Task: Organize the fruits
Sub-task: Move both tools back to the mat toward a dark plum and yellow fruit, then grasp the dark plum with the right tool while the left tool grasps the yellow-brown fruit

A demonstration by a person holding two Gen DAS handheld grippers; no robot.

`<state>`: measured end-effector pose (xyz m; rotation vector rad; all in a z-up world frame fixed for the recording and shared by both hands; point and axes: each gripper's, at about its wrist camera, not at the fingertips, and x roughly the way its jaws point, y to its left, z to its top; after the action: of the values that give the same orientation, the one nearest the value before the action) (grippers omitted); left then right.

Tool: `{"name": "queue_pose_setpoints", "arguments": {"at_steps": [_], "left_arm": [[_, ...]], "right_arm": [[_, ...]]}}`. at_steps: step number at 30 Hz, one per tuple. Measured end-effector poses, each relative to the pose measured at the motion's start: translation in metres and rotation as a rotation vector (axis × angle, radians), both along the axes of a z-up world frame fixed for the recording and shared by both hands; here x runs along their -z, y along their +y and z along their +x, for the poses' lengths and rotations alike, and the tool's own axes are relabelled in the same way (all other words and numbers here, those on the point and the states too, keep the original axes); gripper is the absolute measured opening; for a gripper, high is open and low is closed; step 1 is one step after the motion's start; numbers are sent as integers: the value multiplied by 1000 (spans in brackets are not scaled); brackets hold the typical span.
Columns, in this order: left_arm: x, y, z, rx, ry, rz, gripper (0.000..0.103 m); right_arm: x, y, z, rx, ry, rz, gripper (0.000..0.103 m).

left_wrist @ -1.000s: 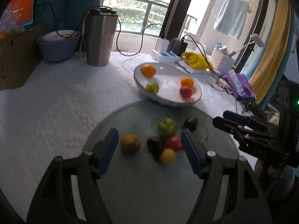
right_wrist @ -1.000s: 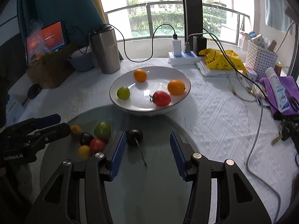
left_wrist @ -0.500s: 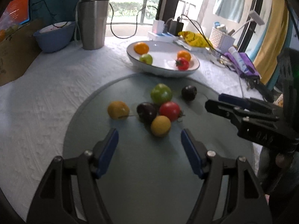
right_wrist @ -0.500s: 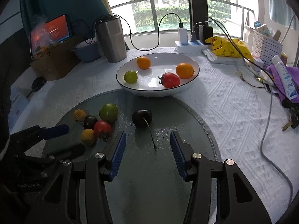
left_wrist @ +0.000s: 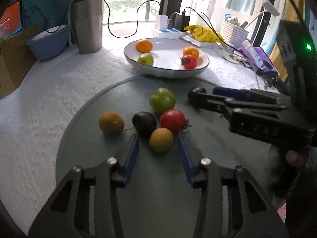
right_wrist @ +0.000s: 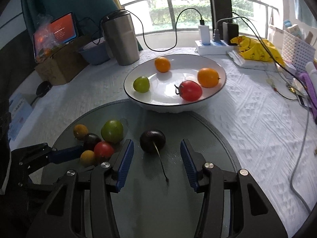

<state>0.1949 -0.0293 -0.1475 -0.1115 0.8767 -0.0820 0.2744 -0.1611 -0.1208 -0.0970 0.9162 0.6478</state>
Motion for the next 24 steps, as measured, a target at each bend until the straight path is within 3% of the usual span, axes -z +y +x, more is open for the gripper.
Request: {"name": "queue_pose_setpoints", "arguments": {"at_steps": [5, 8, 13, 24], "left_arm": [[1, 3, 2, -4, -3, -16, 25], [0, 2, 1, 5, -8, -22, 25], [-3, 2, -2, 11, -19, -28, 25], [-16, 2, -13, 11, -56, -23, 25]], "right_arm": [[5, 5, 8, -11, 36, -10, 52], [5, 9, 11, -14, 38, -15, 51], [5, 12, 11, -26, 40, -22, 31], [-3, 6, 0, -15, 23, -10, 31]]}}
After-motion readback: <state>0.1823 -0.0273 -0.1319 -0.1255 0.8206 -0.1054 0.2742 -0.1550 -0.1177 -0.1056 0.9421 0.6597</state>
